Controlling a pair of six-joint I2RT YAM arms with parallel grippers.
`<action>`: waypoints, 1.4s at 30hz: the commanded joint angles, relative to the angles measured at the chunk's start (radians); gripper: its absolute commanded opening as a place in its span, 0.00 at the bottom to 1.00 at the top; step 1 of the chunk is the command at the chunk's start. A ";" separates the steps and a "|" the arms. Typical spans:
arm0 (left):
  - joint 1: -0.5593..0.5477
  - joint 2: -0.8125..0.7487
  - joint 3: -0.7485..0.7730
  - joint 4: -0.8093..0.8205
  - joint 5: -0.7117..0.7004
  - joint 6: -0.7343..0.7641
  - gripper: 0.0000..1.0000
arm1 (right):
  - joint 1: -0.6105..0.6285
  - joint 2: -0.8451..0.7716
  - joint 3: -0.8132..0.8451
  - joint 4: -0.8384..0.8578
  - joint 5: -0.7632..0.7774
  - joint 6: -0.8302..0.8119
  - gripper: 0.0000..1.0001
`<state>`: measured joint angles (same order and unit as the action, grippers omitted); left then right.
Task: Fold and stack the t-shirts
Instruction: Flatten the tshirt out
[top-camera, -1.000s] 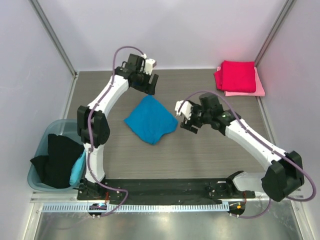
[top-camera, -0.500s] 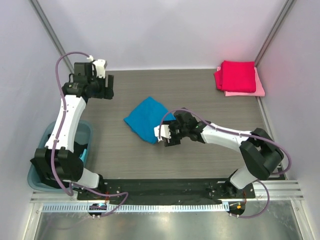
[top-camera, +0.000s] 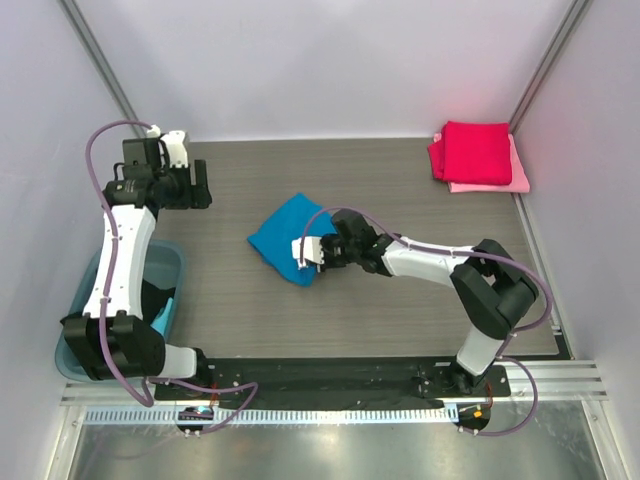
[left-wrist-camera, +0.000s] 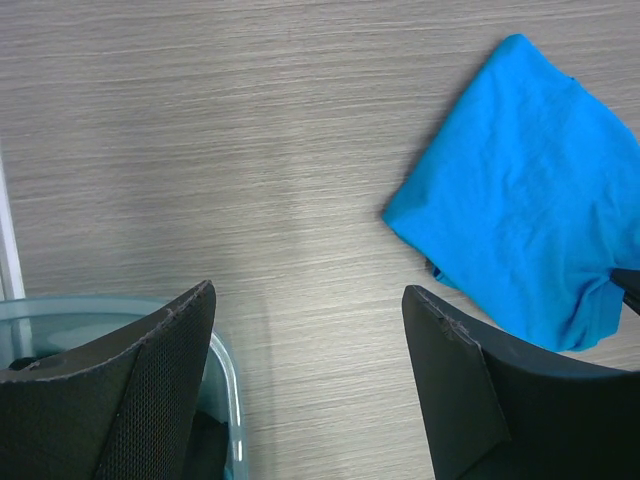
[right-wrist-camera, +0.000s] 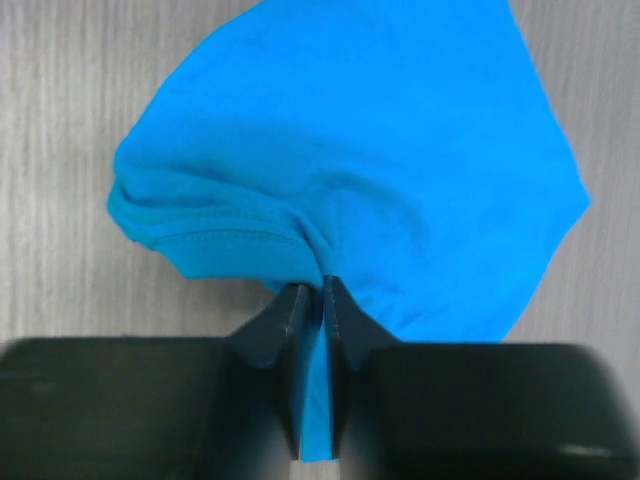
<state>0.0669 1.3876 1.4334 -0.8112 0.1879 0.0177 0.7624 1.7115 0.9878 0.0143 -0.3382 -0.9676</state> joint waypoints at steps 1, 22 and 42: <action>0.011 -0.030 -0.011 0.015 0.048 -0.013 0.76 | 0.005 -0.018 0.054 0.013 0.013 0.017 0.09; 0.014 -0.126 0.027 0.021 0.109 0.108 0.63 | 0.008 -0.079 1.060 -0.197 0.142 -0.089 0.01; -0.522 -0.018 -0.200 -0.054 0.271 0.285 0.61 | -0.363 -0.061 0.540 -0.152 0.375 -0.051 0.01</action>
<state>-0.3893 1.3430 1.2308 -0.8955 0.4053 0.2955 0.4145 1.6974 1.4971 -0.2287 -0.0196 -1.0504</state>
